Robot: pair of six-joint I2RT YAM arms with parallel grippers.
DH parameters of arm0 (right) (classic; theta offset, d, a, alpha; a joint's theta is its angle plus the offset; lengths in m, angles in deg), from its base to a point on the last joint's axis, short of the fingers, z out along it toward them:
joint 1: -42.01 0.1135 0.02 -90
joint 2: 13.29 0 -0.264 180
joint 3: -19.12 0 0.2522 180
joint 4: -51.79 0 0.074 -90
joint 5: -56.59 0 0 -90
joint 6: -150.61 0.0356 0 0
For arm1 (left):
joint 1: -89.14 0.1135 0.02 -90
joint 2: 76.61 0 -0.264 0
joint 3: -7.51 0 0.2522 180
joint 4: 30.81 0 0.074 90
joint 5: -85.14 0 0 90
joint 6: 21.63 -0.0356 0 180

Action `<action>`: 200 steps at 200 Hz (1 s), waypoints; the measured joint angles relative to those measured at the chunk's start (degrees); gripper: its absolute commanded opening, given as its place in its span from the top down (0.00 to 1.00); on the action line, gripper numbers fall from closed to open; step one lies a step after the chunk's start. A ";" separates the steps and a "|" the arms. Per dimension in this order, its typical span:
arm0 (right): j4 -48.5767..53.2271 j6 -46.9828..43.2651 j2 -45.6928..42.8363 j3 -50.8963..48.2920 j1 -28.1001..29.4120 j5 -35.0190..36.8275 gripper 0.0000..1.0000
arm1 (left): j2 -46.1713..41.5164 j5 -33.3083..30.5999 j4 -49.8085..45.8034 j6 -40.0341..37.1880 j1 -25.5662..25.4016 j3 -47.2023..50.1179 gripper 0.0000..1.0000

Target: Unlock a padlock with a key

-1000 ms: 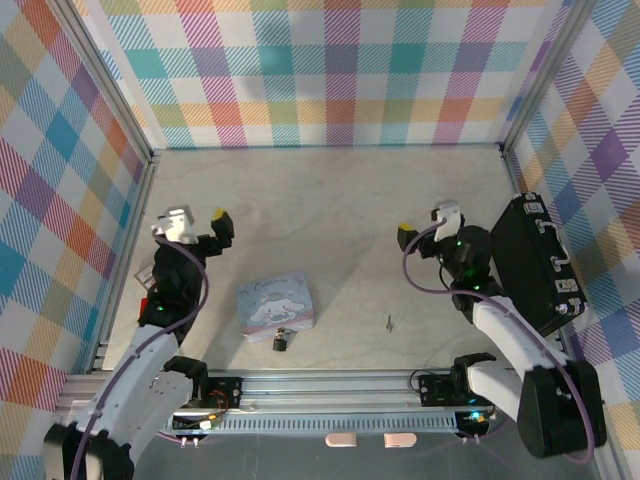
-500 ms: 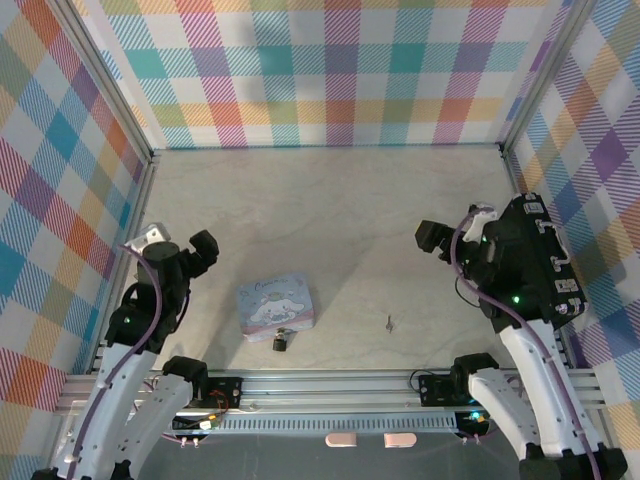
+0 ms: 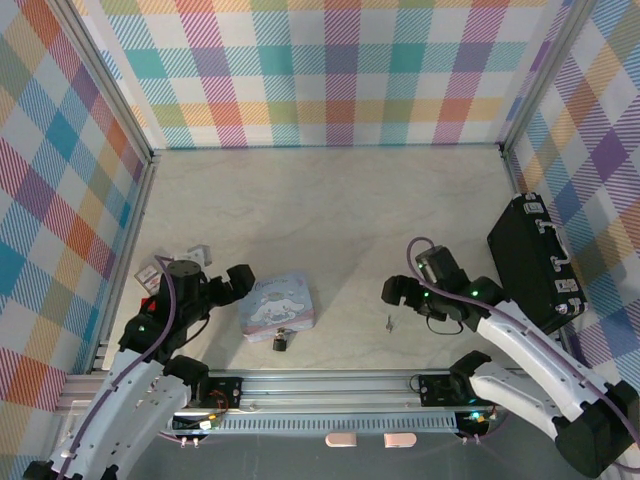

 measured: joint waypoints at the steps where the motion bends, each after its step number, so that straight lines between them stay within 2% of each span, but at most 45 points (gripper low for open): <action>1: 0.04 0.15 0.07 -0.02 0.11 0.11 0.09 | 0.00 0.07 0.04 0.04 -0.13 0.02 0.00; 27: 1.40 4.90 2.16 -0.15 3.61 1.99 0.12 | 0.90 -0.57 0.07 1.90 -5.01 -0.07 0.00; 73: 4.00 12.39 3.08 -0.28 7.69 5.62 0.14 | 9.75 -3.13 -1.18 5.99 -12.72 -3.34 0.00; 96: 3.93 14.84 3.63 -1.42 8.94 6.29 0.16 | 11.02 -4.70 -1.16 7.50 -16.15 -3.32 0.00; 151: 2.05 18.08 10.08 -2.05 13.22 6.84 0.24 | 8.46 -7.93 1.16 9.86 -19.85 -2.27 0.00; 185: 0.35 19.37 11.06 -2.67 14.71 6.82 0.32 | 8.15 -9.31 3.23 11.08 -21.44 -0.96 0.00; 200: -0.24 19.50 11.54 -3.08 14.80 6.84 0.40 | 8.00 -10.05 3.45 11.45 -21.77 -0.96 0.00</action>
